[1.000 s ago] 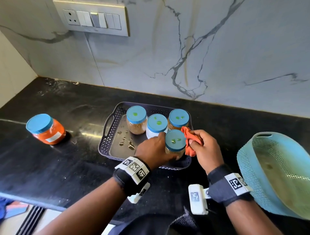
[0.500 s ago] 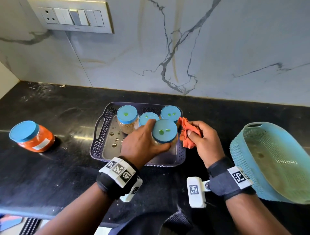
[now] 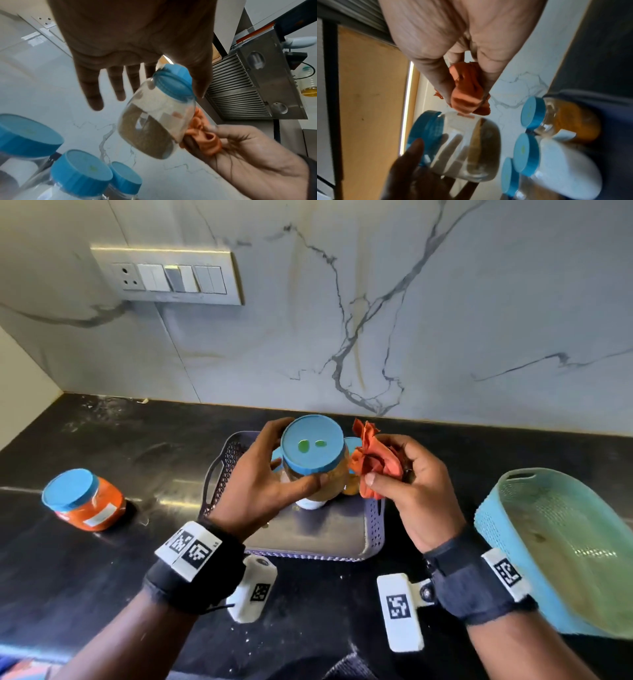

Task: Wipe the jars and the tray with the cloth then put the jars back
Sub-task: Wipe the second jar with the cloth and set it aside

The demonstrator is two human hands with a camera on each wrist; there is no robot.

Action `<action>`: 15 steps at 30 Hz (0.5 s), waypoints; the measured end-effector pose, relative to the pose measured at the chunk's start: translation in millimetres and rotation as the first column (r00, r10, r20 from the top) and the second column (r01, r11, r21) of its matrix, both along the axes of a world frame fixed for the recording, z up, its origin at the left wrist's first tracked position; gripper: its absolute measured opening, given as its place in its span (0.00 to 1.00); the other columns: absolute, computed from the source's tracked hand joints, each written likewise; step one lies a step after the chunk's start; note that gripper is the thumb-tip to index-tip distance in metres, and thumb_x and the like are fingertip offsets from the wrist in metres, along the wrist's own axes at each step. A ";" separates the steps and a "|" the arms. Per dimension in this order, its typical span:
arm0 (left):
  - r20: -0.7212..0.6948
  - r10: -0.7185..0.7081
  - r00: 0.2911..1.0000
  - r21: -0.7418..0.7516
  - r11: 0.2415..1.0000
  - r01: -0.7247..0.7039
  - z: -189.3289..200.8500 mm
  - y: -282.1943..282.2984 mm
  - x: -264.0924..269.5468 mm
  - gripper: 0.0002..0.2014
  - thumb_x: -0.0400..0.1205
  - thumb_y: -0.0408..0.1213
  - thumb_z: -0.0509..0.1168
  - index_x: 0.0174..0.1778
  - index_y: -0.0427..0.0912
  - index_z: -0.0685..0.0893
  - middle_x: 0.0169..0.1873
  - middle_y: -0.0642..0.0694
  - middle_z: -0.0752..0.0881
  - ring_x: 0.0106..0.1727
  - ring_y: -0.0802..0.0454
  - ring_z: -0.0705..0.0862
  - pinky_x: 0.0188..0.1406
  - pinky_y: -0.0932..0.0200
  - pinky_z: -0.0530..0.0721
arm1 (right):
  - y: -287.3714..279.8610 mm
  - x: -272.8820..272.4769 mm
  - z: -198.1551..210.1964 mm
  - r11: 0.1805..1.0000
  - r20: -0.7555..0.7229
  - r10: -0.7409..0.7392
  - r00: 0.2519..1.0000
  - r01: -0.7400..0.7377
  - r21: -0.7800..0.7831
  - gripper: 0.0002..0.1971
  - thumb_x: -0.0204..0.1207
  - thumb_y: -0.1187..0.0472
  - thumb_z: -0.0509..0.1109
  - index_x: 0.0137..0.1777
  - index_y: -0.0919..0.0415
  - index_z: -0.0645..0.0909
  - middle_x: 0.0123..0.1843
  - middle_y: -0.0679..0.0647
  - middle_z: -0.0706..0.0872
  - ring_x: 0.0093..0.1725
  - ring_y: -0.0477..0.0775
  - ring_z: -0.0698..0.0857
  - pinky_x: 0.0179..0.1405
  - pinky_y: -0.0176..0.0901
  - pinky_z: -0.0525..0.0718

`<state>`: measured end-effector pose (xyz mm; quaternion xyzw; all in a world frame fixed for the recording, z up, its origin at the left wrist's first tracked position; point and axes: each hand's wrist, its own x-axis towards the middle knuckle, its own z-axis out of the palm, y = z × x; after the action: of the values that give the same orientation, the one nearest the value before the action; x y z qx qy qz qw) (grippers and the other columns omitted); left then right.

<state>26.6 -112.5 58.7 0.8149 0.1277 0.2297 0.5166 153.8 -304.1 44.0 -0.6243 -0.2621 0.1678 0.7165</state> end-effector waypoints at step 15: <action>0.104 0.000 0.995 -0.057 0.998 0.006 -16.2 -14.1 -6.7 0.36 0.66 0.52 0.83 0.70 0.50 0.80 0.63 0.57 0.88 0.67 0.50 0.86 0.64 0.46 0.87 | -1.1 -18.8 -2.0 0.992 0.177 0.056 0.983 -0.034 -0.122 0.27 0.71 0.80 0.76 0.60 0.47 0.88 0.59 0.47 0.92 0.61 0.50 0.90 0.63 0.54 0.89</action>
<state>19.9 -126.6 42.5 0.7870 0.1058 0.2672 0.5459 135.0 -305.2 42.0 -0.6724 -0.3294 0.1420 0.6474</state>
